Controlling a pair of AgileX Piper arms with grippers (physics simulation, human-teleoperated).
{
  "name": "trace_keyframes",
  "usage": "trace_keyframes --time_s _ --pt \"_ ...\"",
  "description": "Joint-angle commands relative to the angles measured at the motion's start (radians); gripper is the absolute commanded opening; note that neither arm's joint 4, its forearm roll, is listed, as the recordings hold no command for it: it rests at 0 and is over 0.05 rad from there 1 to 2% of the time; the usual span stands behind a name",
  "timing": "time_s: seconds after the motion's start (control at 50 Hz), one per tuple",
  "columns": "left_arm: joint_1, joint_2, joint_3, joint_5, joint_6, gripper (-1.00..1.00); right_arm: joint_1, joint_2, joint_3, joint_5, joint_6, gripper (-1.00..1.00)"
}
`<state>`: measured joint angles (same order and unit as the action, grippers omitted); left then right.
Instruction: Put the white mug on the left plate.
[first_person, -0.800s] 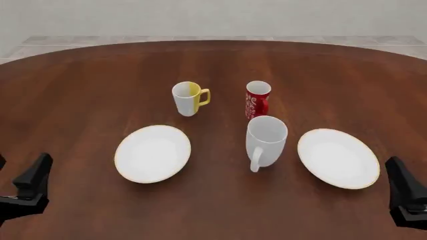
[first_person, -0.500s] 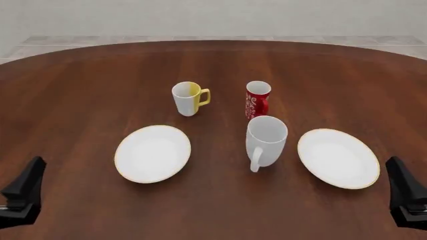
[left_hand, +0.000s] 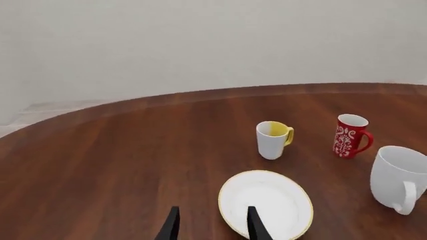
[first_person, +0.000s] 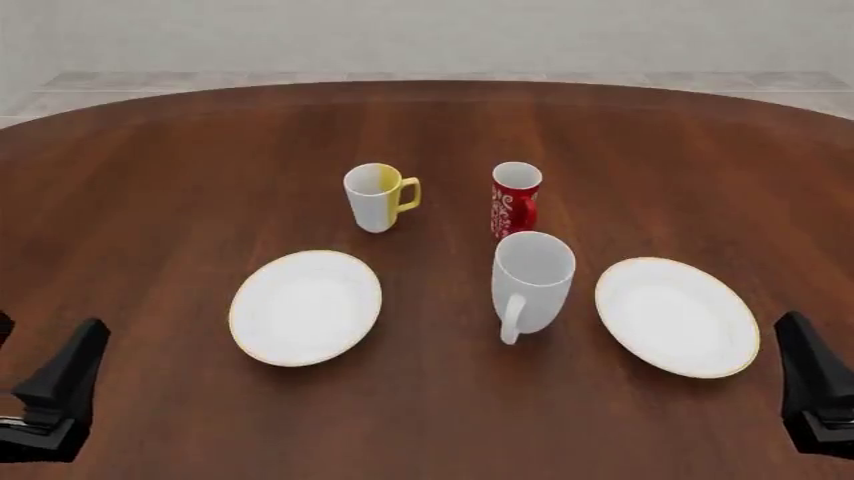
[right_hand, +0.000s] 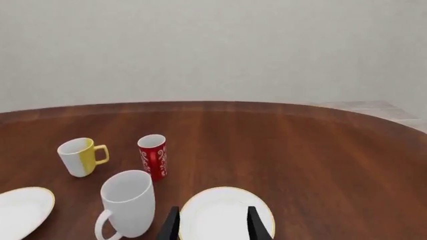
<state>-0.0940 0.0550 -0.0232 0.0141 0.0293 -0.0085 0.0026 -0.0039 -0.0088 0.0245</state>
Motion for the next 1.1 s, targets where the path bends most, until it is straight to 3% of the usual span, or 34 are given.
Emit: trace_keyframes --time_s 0.02,0.2,0.3,0.44,0.62,0.8,1.1 --pt "-0.077 0.056 -0.035 0.0 0.016 1.0 -0.001 -0.001 0.0 -0.003 0.008 1.0" --pt "-0.198 0.134 -0.102 -0.032 0.054 1.0 -0.001 -0.001 0.0 -0.004 0.011 1.0" --pt "-0.253 0.244 -0.114 -0.105 0.078 1.0 -0.004 -0.001 0.0 -0.006 0.015 1.0" --pt "-0.308 0.345 -0.148 -0.138 0.07 1.0 -0.005 -0.001 0.0 -0.005 0.017 1.0" --pt "-0.393 0.582 -0.238 -0.195 0.042 1.0 -0.004 -0.001 0.0 -0.002 0.021 1.0" --pt "-0.484 0.698 -0.37 -0.152 0.018 1.0 -0.009 -0.001 0.0 -0.004 0.023 1.0" --pt "-0.605 0.804 -0.477 -0.099 -0.005 1.0 -0.006 -0.001 0.0 0.0 0.024 1.0"
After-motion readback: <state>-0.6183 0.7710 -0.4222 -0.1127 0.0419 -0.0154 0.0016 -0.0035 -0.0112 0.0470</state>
